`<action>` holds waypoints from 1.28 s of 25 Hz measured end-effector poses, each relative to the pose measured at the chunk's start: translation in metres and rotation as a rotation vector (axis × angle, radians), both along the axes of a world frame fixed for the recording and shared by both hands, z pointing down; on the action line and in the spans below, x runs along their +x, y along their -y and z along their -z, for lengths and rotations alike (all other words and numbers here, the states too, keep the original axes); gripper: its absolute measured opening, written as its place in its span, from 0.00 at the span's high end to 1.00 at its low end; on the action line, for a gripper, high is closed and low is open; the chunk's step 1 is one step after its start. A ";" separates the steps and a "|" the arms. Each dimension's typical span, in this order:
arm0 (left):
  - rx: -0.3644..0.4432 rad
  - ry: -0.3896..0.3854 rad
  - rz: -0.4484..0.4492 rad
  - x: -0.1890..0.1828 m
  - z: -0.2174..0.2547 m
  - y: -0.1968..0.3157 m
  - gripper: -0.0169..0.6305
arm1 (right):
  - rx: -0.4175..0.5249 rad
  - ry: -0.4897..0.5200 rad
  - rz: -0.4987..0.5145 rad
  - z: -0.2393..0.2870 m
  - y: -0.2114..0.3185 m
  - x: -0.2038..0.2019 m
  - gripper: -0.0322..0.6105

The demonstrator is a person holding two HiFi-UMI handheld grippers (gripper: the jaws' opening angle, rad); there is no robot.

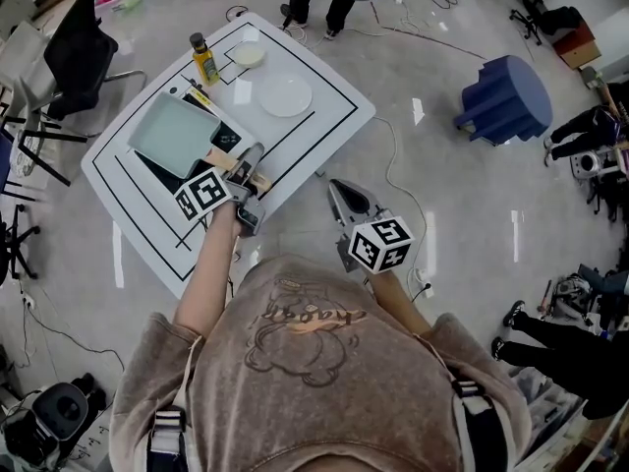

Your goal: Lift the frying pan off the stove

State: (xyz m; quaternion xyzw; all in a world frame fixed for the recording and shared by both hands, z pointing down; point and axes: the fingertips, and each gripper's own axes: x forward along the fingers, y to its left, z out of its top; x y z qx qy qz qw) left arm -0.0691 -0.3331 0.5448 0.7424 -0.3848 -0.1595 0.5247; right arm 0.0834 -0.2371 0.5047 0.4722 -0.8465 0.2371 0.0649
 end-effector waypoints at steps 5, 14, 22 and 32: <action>-0.009 -0.054 0.004 0.003 0.004 0.001 0.78 | -0.001 0.001 0.007 -0.001 0.002 -0.002 0.95; -0.061 -0.119 0.019 0.000 0.002 0.001 0.87 | -0.006 0.003 0.013 -0.003 0.001 -0.004 0.95; -0.057 -0.127 0.013 -0.002 0.003 -0.004 0.88 | -0.011 0.003 0.009 -0.005 -0.004 -0.002 0.95; -0.043 -0.122 -0.038 0.006 0.013 -0.017 0.88 | -0.018 0.008 0.012 -0.007 -0.009 -0.001 0.95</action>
